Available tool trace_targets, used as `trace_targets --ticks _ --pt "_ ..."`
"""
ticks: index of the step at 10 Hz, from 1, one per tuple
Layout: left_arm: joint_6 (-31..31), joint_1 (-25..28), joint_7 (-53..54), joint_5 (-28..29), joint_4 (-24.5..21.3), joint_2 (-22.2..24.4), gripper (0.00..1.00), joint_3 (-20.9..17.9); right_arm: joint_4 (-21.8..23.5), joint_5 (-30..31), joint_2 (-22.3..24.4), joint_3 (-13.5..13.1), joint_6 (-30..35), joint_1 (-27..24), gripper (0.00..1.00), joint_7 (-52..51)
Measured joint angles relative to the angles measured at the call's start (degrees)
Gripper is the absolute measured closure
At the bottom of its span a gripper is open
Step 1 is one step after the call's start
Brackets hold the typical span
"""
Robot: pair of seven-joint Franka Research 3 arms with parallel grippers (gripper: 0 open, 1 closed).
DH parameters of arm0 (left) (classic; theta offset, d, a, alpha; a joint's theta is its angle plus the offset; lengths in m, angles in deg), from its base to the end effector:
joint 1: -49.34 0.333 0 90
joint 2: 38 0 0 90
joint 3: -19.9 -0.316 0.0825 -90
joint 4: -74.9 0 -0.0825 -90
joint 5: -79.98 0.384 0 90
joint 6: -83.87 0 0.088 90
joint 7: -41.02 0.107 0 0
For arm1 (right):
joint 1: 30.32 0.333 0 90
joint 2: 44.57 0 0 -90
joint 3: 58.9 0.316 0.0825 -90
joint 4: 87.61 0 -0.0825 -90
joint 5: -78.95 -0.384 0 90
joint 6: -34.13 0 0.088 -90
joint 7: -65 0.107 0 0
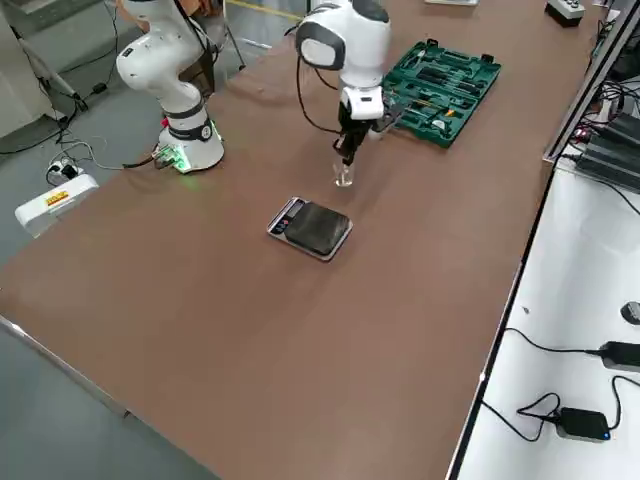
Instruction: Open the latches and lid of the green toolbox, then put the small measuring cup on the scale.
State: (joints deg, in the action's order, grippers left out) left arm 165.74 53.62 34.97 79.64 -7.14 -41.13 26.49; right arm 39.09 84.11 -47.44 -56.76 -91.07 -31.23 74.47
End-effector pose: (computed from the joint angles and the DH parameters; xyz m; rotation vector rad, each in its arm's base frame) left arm 0.5565 -0.0211 0.6469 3.1307 0.1011 -0.0908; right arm 0.5264 0.0079 0.3502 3.0602 -0.1363 -0.1062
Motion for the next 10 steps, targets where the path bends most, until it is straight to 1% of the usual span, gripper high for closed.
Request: trace_targets --ticks 1,2,4,7,10 --pt "-0.01 -0.21 0.06 0.0 -0.01 -0.17 0.0 0.05 2.11 0.78 0.55 -2.07 -1.96 -0.14 0.94 -1.71" --pt "-0.01 -0.54 0.07 0.0 -0.02 -0.57 0.0 0.17 4.85 1.27 0.75 -3.37 -5.94 -0.39 0.94 -3.29" --pt "-0.01 -0.8 0.07 0.0 -0.02 -1.6 0.0 1.13 9.92 2.01 0.71 -4.32 -14.05 -2.02 0.94 -5.74" --pt "0.88 -0.49 0.02 0.0 0.04 -2.16 0.0 1.21 12.29 4.17 -0.11 -4.87 -19.83 -3.18 0.94 -6.05" --pt "1.47 -0.47 -0.18 0.0 0.19 -2.17 0.0 1.18 13.19 4.29 -3.17 -5.29 -22.99 -3.25 0.94 -6.34"
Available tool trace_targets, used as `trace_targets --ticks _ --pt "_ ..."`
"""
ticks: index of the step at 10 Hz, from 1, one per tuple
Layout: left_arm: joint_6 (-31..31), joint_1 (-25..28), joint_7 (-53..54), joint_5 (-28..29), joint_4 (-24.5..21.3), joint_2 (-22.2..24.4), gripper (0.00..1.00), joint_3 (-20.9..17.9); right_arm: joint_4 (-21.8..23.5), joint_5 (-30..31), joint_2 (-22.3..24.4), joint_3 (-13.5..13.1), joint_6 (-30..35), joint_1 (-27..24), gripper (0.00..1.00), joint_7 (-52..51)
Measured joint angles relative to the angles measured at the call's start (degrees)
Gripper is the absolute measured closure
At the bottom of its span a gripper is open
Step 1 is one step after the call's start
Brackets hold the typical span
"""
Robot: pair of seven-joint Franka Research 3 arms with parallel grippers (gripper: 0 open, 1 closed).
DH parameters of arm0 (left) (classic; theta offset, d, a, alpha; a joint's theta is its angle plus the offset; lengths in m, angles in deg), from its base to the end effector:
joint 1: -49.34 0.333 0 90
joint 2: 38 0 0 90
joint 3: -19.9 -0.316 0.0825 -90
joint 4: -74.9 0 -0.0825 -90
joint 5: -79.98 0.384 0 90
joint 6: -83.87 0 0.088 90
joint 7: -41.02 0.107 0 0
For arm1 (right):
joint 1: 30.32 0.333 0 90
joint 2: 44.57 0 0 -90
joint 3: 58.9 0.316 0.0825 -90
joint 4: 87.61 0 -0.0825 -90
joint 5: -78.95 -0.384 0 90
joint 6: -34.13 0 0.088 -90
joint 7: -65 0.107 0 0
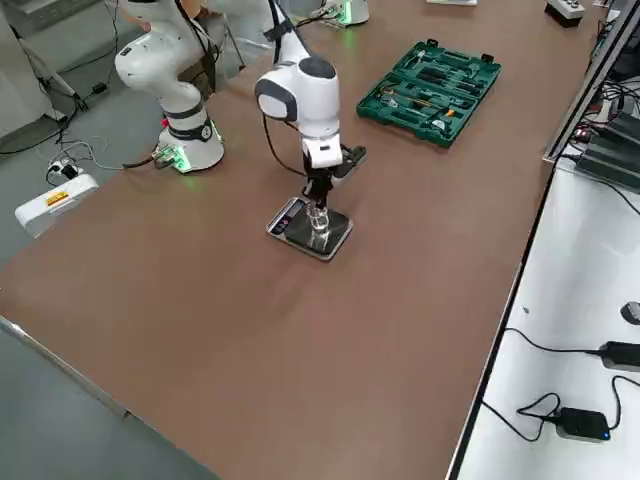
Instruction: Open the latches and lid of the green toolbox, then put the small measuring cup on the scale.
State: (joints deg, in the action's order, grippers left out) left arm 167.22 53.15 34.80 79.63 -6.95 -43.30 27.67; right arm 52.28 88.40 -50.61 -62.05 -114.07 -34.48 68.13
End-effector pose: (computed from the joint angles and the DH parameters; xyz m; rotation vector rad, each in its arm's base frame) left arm 0.5701 -0.0361 0.6294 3.1265 0.0611 -0.1046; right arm 0.4871 -0.0597 0.2632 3.0437 -0.0658 0.0545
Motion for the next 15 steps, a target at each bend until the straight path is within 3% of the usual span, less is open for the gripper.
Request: trace_targets --ticks 3,6,9,12,15 --pt "0.15 -0.05 -0.02 0.0 0.07 0.0 0.0 0.07 0.01 0.05 -0.33 -0.05 -0.4 0.0 0.93 -0.02" --pt "0.15 0.12 0.0 0.0 0.14 0.0 0.0 -0.03 0.09 0.06 -0.64 -0.07 -0.26 0.0 0.77 -0.08" --pt "0.15 0.12 -0.13 0.0 0.16 0.0 0.0 -0.03 -0.1 0.06 -0.64 -0.07 0.91 0.0 0.73 -0.09" --pt "0.15 0.18 -0.4 0.0 0.16 0.0 0.0 -0.07 -3.36 0.08 -0.48 -0.04 7.94 0.0 0.67 -0.09" --pt "0.15 0.2 -0.39 0.0 0.22 0.0 0.0 -0.09 -9.66 0.11 -0.09 0.23 16.72 0.01 0.62 -0.09"
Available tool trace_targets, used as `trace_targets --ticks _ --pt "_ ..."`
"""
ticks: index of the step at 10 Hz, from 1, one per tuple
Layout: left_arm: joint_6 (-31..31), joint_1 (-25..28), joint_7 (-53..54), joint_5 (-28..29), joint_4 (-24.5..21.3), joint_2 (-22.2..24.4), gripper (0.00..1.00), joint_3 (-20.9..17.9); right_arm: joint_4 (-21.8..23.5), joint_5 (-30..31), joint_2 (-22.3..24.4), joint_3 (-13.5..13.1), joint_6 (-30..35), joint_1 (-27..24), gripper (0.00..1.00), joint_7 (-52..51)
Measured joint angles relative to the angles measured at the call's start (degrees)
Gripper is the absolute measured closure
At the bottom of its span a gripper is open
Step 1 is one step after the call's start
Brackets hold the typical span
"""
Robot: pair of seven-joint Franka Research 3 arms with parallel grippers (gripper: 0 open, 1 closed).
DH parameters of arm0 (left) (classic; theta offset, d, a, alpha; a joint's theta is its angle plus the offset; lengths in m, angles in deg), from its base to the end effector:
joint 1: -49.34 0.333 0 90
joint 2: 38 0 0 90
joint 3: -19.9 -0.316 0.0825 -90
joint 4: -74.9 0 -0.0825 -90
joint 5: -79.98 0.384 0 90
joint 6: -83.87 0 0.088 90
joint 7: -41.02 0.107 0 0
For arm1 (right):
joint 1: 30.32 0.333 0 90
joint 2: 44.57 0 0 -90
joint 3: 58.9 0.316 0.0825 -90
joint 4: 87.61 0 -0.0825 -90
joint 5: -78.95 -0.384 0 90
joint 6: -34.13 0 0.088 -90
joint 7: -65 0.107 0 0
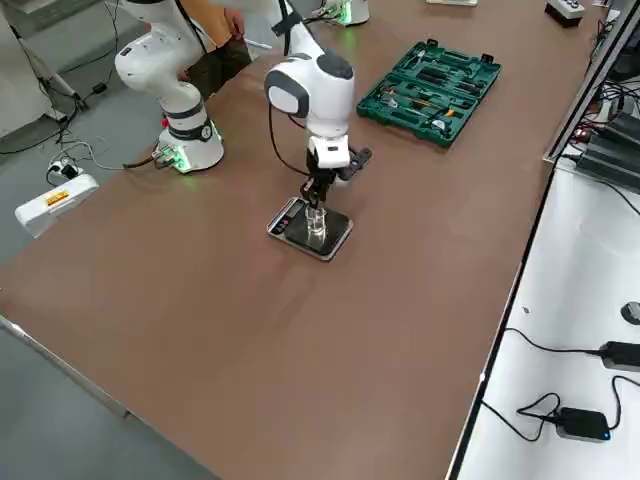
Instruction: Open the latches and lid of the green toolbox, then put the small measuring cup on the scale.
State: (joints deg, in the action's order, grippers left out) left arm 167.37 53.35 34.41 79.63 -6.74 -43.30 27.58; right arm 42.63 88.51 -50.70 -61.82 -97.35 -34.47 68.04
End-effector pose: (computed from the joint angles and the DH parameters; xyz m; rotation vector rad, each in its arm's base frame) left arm 0.5706 -0.0333 0.6313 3.1261 0.0797 -0.0948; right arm 0.5148 -0.0675 0.3036 3.0147 -0.0911 -0.1354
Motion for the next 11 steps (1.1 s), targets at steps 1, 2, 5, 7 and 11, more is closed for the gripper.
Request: trace_targets --ticks 1,2,5,7,11 --pt "0.0 0.03 0.04 0.0 0.02 0.0 0.0 -0.05 -3.05 0.0 0.33 0.15 3.65 0.02 0.61 0.0" --pt "0.0 0.06 0.05 0.0 0.03 0.0 0.0 -0.08 -5.88 0.0 1.28 0.53 7.08 0.07 0.52 0.0" --pt "0.0 0.1 0.05 0.0 0.05 0.0 0.0 -0.13 -12.63 -2.66 7.29 4.36 17.63 0.39 0.27 0.42" --pt "0.86 0.11 0.09 0.0 0.06 0.0 0.0 -0.19 -20.85 -5.48 9.94 6.54 26.54 0.52 0.01 0.39" --pt "4.43 0.07 0.09 0.0 0.04 -0.04 0.0 -0.18 -35.41 -6.09 9.67 8.18 33.09 1.83 0.0 0.46"
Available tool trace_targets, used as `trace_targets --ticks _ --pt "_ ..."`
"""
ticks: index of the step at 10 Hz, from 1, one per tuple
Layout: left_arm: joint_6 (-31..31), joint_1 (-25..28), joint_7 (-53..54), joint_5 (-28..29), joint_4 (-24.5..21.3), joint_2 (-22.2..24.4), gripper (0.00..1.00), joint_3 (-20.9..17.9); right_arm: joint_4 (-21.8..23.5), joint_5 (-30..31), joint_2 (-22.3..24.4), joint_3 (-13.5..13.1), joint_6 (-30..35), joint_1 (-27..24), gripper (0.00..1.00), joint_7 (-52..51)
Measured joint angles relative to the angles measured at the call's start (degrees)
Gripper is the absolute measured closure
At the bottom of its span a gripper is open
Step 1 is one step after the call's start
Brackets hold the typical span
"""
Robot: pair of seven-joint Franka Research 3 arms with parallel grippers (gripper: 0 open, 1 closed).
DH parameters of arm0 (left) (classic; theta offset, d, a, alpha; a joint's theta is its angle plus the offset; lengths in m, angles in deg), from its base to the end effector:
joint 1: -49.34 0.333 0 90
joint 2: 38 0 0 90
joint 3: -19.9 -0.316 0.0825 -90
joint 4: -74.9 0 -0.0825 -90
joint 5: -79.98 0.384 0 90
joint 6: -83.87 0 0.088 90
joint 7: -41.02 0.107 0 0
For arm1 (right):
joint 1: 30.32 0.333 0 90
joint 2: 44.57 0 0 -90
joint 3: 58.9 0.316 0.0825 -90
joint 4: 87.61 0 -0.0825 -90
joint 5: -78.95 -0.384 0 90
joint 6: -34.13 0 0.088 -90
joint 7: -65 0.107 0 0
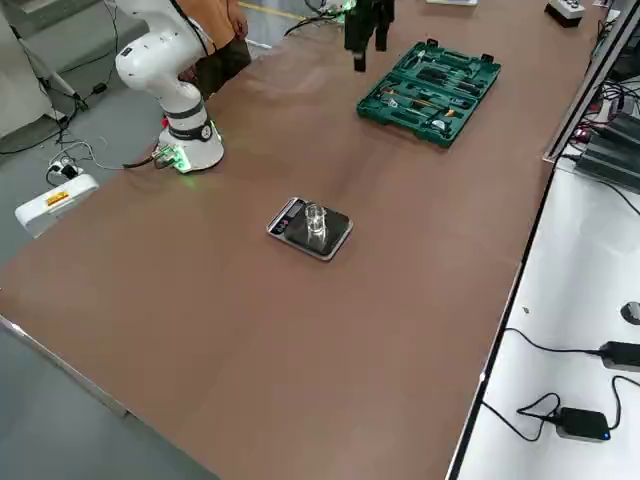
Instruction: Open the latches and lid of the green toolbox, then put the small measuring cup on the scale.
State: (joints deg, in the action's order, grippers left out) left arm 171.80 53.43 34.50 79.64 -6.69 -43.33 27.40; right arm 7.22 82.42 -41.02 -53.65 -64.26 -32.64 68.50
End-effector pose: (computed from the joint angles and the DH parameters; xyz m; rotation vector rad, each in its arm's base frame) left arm 0.5793 -0.0311 0.6380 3.1207 0.0853 0.0262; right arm 0.5487 0.0240 0.6322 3.0764 -0.0071 0.1961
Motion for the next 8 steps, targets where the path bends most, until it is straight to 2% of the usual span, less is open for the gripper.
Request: trace_targets --ticks 4,8 --pt "0.02 0.14 0.01 0.0 0.0 0.0 0.0 -0.15 -2.88 0.0 -4.37 -0.31 -0.07 0.37 0.0 0.36" --pt "0.02 0.19 0.01 0.0 0.0 0.0 0.0 -0.15 -3.45 -3.18 -4.98 -1.55 0.02 1.17 0.0 1.89"
